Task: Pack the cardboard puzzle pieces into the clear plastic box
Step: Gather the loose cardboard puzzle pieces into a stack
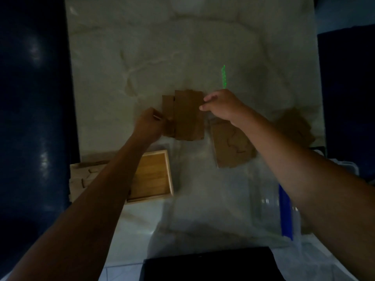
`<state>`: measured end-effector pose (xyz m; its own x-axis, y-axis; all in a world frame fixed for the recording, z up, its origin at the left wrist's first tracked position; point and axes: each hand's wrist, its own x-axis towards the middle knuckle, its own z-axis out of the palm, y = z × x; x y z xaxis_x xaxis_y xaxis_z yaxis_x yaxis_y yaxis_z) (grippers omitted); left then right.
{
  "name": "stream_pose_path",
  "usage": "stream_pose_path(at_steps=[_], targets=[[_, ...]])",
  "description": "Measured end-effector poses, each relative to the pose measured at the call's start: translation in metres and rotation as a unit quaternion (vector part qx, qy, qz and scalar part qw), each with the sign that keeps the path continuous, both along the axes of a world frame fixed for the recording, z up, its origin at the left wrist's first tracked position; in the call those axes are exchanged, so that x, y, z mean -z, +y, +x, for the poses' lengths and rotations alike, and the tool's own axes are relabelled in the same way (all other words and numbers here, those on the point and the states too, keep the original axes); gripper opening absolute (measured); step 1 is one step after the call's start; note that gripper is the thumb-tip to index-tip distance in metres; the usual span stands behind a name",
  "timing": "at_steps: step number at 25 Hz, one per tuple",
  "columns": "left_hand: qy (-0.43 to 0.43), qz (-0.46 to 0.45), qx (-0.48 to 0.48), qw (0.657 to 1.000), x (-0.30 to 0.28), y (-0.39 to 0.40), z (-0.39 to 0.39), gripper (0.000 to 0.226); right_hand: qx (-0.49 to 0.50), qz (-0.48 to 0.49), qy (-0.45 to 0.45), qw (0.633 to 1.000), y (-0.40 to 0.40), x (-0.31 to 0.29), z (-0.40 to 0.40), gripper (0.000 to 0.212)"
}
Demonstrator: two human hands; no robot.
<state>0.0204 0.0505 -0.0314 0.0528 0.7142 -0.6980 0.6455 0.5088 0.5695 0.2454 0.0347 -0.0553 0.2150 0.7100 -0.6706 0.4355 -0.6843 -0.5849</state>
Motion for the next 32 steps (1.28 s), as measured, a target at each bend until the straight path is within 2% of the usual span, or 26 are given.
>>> stream_pose_path(at_steps=[4, 8, 12, 17, 21, 24, 27, 30, 32], targets=[[-0.021, 0.024, 0.03, 0.999, -0.017, -0.004, 0.006, 0.029, 0.002, -0.037, 0.069, 0.997, -0.006, -0.013, 0.018, 0.024], [-0.038, 0.065, 0.062, 0.995, -0.034, -0.012, 0.018, 0.02, 0.041, -0.05, 0.155, 0.986, -0.017, -0.026, 0.032, 0.02], [-0.029, 0.147, 0.11, 0.983, -0.049, -0.027, 0.033, 0.013, 0.063, -0.039, 0.193, 0.978, -0.033, -0.047, 0.043, 0.038], [-0.026, 0.211, 0.115, 0.97, -0.061, -0.055, 0.054, 0.011, 0.074, -0.028, 0.255, 0.964, -0.062, -0.073, 0.036, 0.066], [-0.055, 0.214, 0.123, 0.968, -0.064, -0.085, 0.078, 0.01, 0.132, 0.002, 0.272, 0.953, -0.088, -0.079, 0.016, 0.04], [-0.052, 0.196, 0.158, 0.966, -0.058, -0.103, 0.087, 0.016, 0.176, 0.024, 0.269, 0.946, -0.104, -0.072, 0.011, 0.03], [-0.078, 0.161, 0.118, 0.977, -0.052, -0.112, 0.084, 0.014, 0.216, 0.045, 0.259, 0.94, -0.119, -0.062, 0.02, 0.024], [-0.024, 0.153, 0.065, 0.986, -0.042, -0.114, 0.072, 0.016, 0.248, 0.046, 0.234, 0.939, -0.131, -0.053, 0.033, 0.023], [0.021, 0.136, 0.038, 0.99, -0.034, -0.115, 0.065, 0.032, 0.269, 0.031, 0.218, 0.938, -0.138, -0.049, 0.039, 0.021]])
